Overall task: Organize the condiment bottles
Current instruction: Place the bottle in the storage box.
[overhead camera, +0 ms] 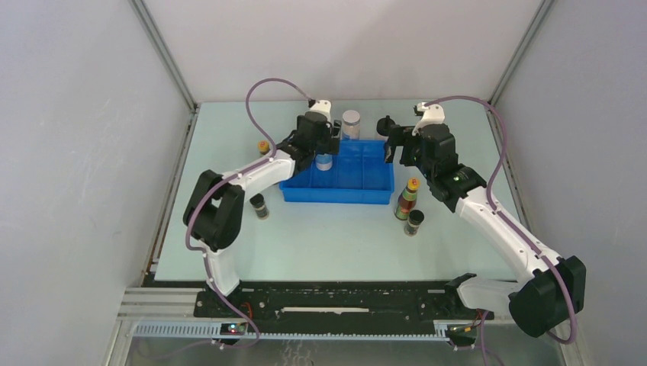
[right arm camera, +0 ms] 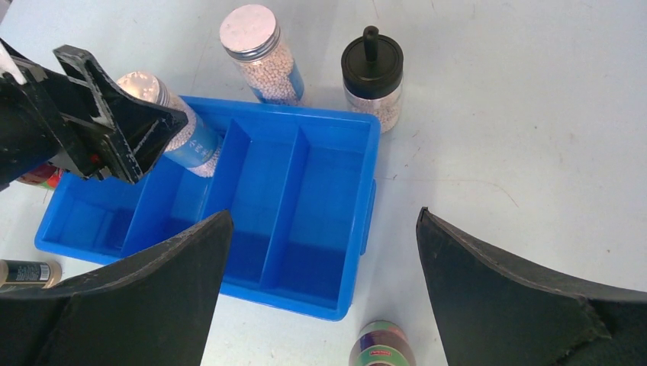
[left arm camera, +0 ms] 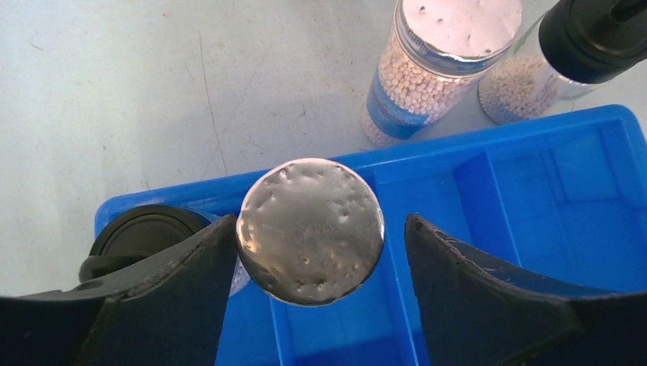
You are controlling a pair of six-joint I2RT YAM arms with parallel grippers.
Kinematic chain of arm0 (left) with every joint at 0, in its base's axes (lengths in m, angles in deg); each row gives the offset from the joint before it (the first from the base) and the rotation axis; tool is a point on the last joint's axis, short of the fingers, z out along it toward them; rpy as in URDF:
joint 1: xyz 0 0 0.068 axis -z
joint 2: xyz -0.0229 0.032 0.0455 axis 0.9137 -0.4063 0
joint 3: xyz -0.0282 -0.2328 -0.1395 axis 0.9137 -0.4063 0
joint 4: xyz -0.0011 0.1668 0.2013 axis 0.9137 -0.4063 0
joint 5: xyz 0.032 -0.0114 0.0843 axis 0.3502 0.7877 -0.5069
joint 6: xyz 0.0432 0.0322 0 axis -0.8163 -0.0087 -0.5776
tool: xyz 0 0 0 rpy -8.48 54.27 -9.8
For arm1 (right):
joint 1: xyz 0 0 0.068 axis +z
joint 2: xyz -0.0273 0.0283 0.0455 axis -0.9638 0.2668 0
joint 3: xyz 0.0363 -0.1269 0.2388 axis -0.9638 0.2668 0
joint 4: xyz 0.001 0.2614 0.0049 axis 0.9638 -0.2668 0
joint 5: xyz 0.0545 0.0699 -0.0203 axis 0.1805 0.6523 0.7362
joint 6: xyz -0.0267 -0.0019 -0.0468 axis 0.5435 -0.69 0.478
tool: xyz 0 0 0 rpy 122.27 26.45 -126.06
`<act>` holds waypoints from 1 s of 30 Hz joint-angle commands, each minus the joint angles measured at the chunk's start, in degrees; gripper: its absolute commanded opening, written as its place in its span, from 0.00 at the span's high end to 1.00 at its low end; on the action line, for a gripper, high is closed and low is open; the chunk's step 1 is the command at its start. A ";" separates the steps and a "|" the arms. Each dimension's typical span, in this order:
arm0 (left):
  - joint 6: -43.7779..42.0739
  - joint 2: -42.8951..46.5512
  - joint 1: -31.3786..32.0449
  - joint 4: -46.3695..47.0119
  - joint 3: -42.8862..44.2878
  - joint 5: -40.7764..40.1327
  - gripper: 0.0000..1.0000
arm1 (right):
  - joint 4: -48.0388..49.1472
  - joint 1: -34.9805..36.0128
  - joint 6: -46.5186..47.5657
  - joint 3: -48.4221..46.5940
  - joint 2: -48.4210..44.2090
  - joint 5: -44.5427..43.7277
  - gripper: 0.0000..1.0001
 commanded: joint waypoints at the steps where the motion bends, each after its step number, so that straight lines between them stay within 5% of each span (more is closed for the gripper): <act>1: 0.42 -0.71 -0.09 -1.35 4.73 -0.24 0.15 | 1.40 -0.27 0.35 0.02 -0.29 -0.28 0.00; 16: -4.27 3.45 0.02 -7.63 16.02 -2.07 0.11 | 2.58 -0.52 0.54 -0.06 -2.79 1.13 0.00; 30: -1.76 18.52 0.00 -15.91 10.51 -9.54 0.09 | 1.24 -0.53 1.21 -5.33 -0.03 4.52 0.00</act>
